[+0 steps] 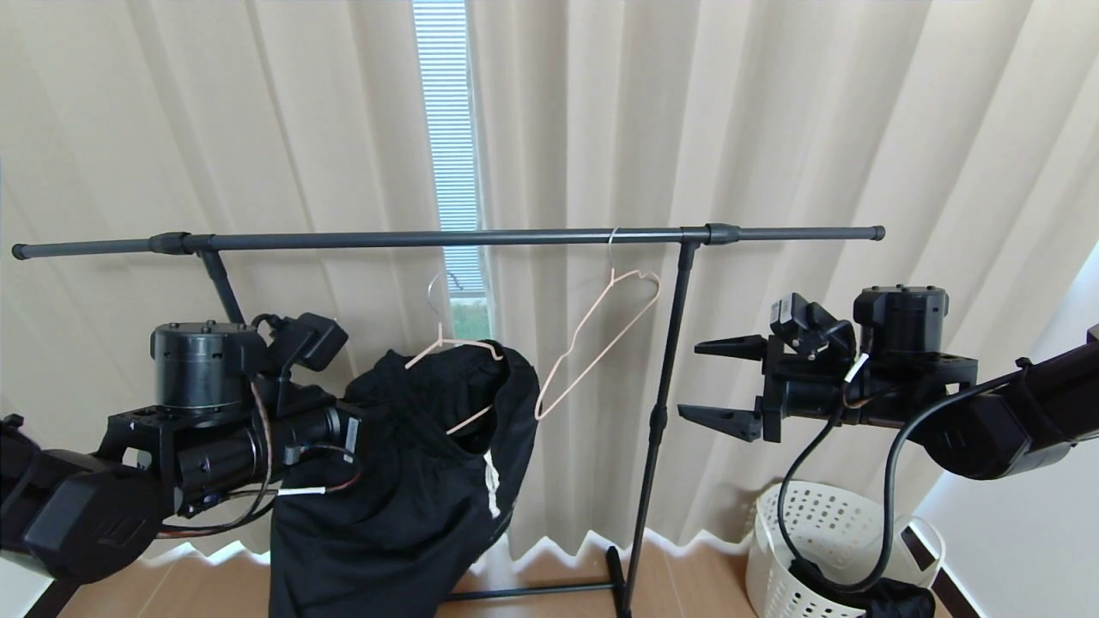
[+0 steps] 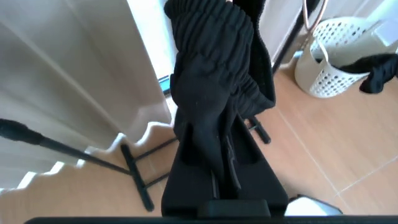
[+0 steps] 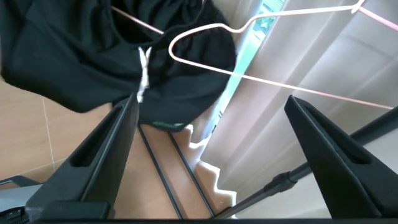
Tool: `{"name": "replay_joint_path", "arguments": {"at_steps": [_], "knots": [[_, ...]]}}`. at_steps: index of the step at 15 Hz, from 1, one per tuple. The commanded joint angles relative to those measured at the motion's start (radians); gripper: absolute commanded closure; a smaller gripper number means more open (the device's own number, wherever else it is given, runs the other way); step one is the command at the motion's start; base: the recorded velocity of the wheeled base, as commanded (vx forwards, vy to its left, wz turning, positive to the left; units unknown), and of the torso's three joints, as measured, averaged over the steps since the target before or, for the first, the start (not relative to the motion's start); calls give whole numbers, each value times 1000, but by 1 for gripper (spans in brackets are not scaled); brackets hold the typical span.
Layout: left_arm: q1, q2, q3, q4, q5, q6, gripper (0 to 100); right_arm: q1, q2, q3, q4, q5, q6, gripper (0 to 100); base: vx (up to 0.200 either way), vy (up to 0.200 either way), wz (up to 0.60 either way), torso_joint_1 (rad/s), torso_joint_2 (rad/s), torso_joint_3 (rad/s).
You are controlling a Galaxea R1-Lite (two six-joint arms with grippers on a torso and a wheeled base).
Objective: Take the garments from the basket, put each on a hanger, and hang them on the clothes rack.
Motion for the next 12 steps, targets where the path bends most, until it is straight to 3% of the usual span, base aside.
{"name": "replay_joint_path", "arguments": {"at_steps": [1, 6, 12], "knots": [[-3, 35, -19, -25, -1, -5, 100, 0, 2, 0, -1, 0, -1, 0, 0, 0, 0, 0, 0, 0], [0, 83, -120, -57, 0, -14, 100, 0, 3, -3, -1, 0, -1, 0, 0, 0, 0, 0, 0, 0], [-3, 177, -281, -57, 0, -91, 100, 0, 2, 0, -1, 0, -1, 0, 0, 0, 0, 0, 0, 0]]}}
